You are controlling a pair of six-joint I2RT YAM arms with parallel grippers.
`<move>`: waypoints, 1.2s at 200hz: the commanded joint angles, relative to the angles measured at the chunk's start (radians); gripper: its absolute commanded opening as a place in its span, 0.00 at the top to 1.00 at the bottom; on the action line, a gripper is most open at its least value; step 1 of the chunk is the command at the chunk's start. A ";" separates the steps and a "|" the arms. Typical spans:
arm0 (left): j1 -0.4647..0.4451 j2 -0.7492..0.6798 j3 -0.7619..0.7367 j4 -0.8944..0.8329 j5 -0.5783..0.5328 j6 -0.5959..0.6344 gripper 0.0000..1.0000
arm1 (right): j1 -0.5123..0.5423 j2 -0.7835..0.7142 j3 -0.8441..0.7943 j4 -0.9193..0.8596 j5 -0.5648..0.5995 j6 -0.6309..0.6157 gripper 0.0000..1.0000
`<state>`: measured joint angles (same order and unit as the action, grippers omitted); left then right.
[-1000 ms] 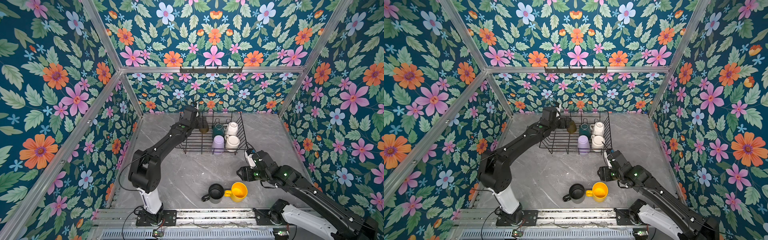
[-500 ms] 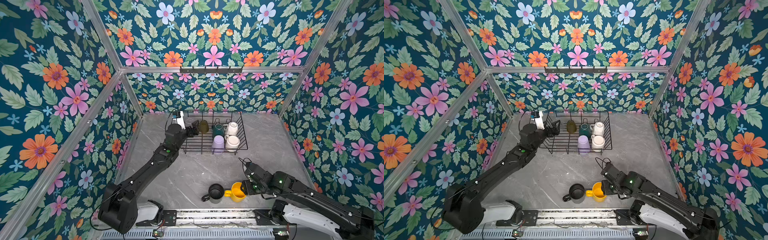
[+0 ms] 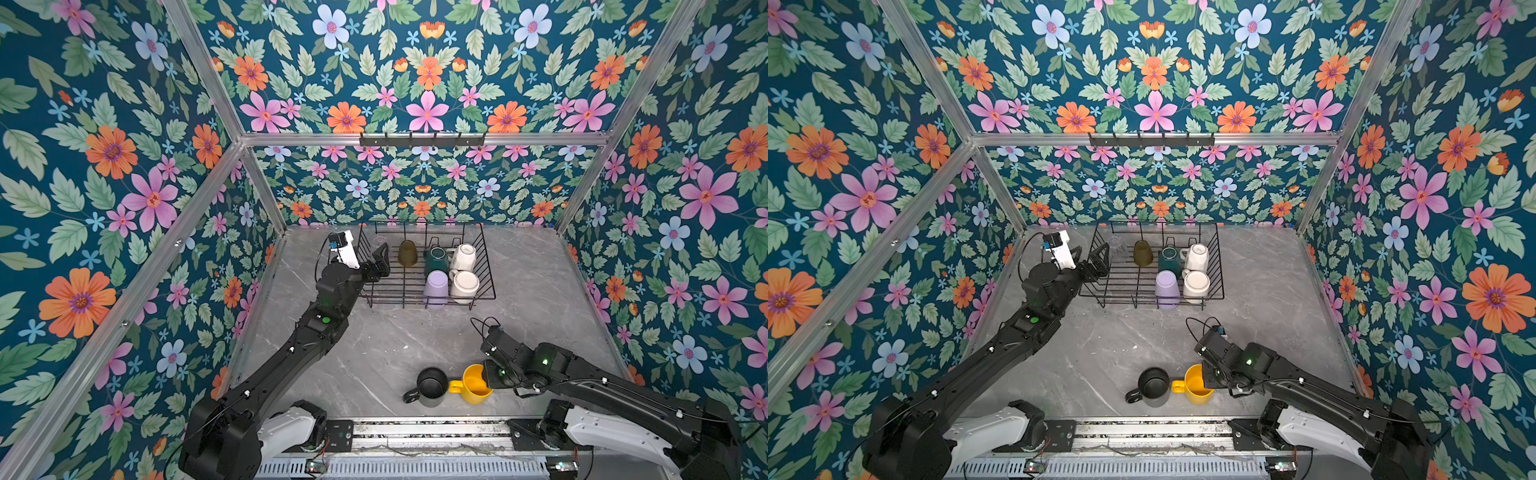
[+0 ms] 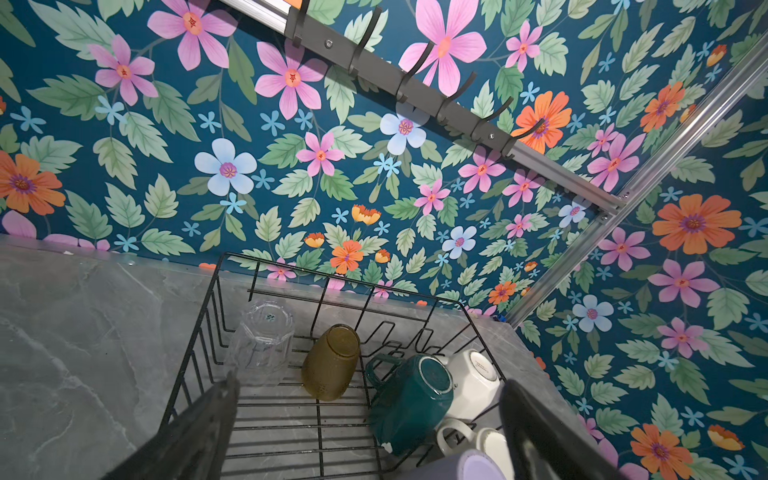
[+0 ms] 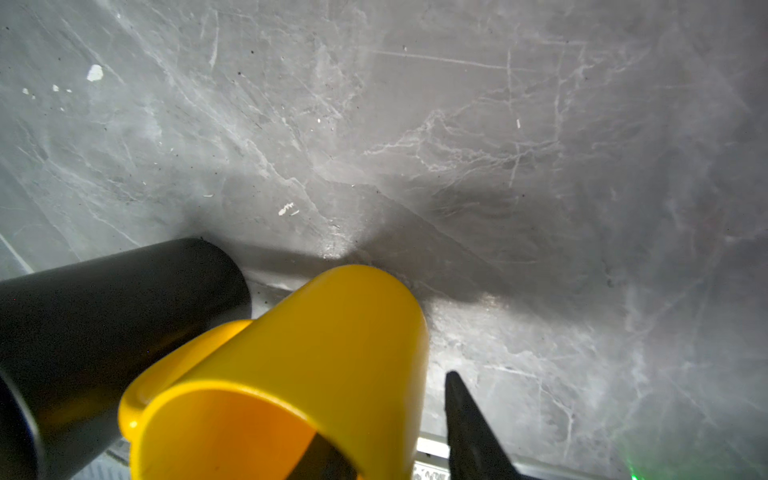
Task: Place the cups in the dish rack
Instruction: 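Grasp the yellow mug's rim with the right gripper, then lift the yellow mug toward the left gripper while the left gripper reaches toward it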
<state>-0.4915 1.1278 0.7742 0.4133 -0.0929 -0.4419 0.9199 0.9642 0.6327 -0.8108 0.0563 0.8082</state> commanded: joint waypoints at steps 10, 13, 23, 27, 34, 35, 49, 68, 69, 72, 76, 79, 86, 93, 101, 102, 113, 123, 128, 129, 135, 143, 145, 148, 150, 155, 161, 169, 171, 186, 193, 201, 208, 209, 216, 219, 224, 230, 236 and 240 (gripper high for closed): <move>0.002 -0.020 -0.018 0.040 -0.020 -0.007 0.00 | 0.001 0.007 -0.011 0.030 0.043 0.014 0.75; 0.001 -0.022 -0.020 0.042 -0.022 -0.006 0.00 | 0.001 0.006 -0.011 0.030 0.047 0.015 0.77; 0.001 -0.026 -0.023 0.042 -0.027 -0.006 0.00 | 0.001 0.002 -0.008 0.023 0.053 0.017 0.81; 0.001 -0.027 -0.023 0.041 -0.027 -0.006 0.00 | 0.002 0.000 -0.006 0.018 0.057 0.018 0.83; 0.002 -0.029 -0.024 0.041 -0.025 -0.006 0.00 | 0.002 -0.006 -0.002 0.010 0.065 0.017 0.86; 0.002 -0.029 -0.026 0.041 -0.025 -0.006 0.00 | 0.002 -0.006 -0.002 0.009 0.066 0.017 0.87; 0.002 -0.030 -0.033 0.052 -0.025 -0.006 0.00 | 0.002 -0.021 -0.002 0.000 0.085 0.018 0.93; 0.002 -0.032 -0.038 0.056 -0.028 -0.012 0.00 | 0.002 -0.041 0.015 -0.021 0.099 0.020 1.00; 0.002 -0.032 -0.039 0.056 -0.027 -0.013 0.00 | 0.002 -0.043 0.015 -0.022 0.100 0.020 1.00; 0.002 -0.032 -0.039 0.058 -0.025 -0.014 0.00 | 0.002 -0.046 0.019 -0.025 0.102 0.020 1.00; 0.002 -0.033 -0.042 0.062 -0.023 -0.014 0.00 | 0.001 -0.051 0.021 -0.032 0.106 0.021 1.00; 0.002 -0.033 -0.044 0.067 -0.021 -0.013 0.00 | 0.001 -0.056 0.023 -0.036 0.109 0.019 1.00; 0.001 -0.036 -0.051 0.080 -0.017 -0.010 0.00 | 0.001 -0.069 0.026 -0.044 0.115 0.020 1.00; 0.002 -0.038 -0.059 0.096 -0.007 0.000 0.00 | 0.001 -0.084 0.028 -0.053 0.124 0.023 1.00; 0.002 -0.042 -0.067 0.114 0.012 0.010 0.00 | 0.002 -0.104 0.035 -0.063 0.133 0.024 1.00; 0.002 -0.043 -0.068 0.117 0.014 0.011 0.00 | 0.002 -0.106 0.036 -0.066 0.134 0.025 1.00; 0.002 -0.049 -0.077 0.142 0.049 0.023 0.00 | 0.000 -0.133 0.051 -0.071 0.138 0.026 1.00; 0.002 -0.055 -0.090 0.173 0.094 0.040 0.00 | -0.001 -0.156 0.060 -0.064 0.137 0.025 1.00; 0.002 -0.057 -0.099 0.189 0.118 0.046 0.00 | -0.003 -0.166 0.064 -0.058 0.136 0.024 1.00; 0.002 -0.057 -0.100 0.193 0.125 0.048 0.00 | -0.004 -0.169 0.065 -0.058 0.134 0.023 1.00; 0.002 -0.060 -0.107 0.216 0.161 0.056 0.00 | -0.016 -0.181 0.068 -0.045 0.127 0.015 1.00; 0.002 -0.065 -0.115 0.243 0.213 0.064 0.00 | -0.044 -0.197 0.071 -0.026 0.098 0.005 1.00; 0.002 -0.067 -0.118 0.248 0.225 0.064 0.00 | -0.053 -0.202 0.072 -0.020 0.090 0.002 1.00; 0.001 -0.070 -0.121 0.259 0.241 0.064 0.00 | -0.068 -0.208 0.073 -0.010 0.069 -0.004 1.00; 0.001 -0.071 -0.123 0.266 0.253 0.064 0.00 | -0.078 -0.214 0.073 -0.001 0.057 -0.007 1.00; 0.002 -0.074 -0.129 0.280 0.282 0.066 0.00 | -0.104 -0.228 0.072 0.017 0.026 -0.015 1.00; 0.002 -0.076 -0.135 0.299 0.318 0.069 0.00 | -0.137 -0.248 0.066 0.047 -0.015 -0.022 1.00; 0.002 -0.078 -0.144 0.322 0.369 0.076 0.00 | -0.172 -0.272 0.057 0.088 -0.059 -0.033 1.00; 0.001 -0.078 -0.145 0.326 0.381 0.077 0.00 | -0.180 -0.278 0.055 0.097 -0.067 -0.035 1.00; 0.002 -0.073 -0.148 0.359 0.506 0.084 0.00 | -0.247 -0.308 0.052 0.165 -0.145 -0.046 1.00; 0.002 -0.065 -0.144 0.371 0.575 0.082 0.00 | -0.290 -0.310 0.057 0.196 -0.194 -0.050 1.00; 0.002 -0.055 -0.137 0.384 0.651 0.075 0.00 | -0.332 -0.311 0.062 0.235 -0.256 -0.051 1.00; 0.002 -0.043 -0.132 0.398 0.727 0.068 0.00 | -0.364 -0.310 0.063 0.277 -0.307 -0.052 1.00; 0.002 -0.041 -0.131 0.401 0.737 0.068 0.00 | -0.368 -0.309 0.062 0.283 -0.316 -0.051 1.00; 0.002 -0.024 -0.126 0.424 0.812 0.057 0.00 | -0.398 -0.304 0.060 0.328 -0.361 -0.050 1.00; 0.002 -0.017 -0.124 0.431 0.839 0.052 0.00 | -0.411 -0.300 0.058 0.348 -0.383 -0.047 1.00; 0.002 -0.003 -0.119 0.443 0.881 0.040 0.00 | -0.433 -0.292 0.055 0.384 -0.417 -0.042 1.00; 0.001 0.011 -0.112 0.459 0.918 0.022 0.00 | -0.462 -0.278 0.053 0.424 -0.465 -0.031 1.00; 0.002 0.026 -0.103 0.474 0.952 0.006 0.00 | -0.488 -0.263 0.051 0.466 -0.517 -0.017 1.00; 0.002 0.034 -0.100 0.484 0.973 -0.004 0.00 | -0.502 -0.255 0.048 0.495 -0.550 -0.007 1.00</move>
<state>-0.4908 1.1244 0.6514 0.7849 0.6205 -0.3912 0.4904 0.6758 0.6846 -0.5938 -0.2363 0.7750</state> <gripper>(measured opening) 0.996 0.083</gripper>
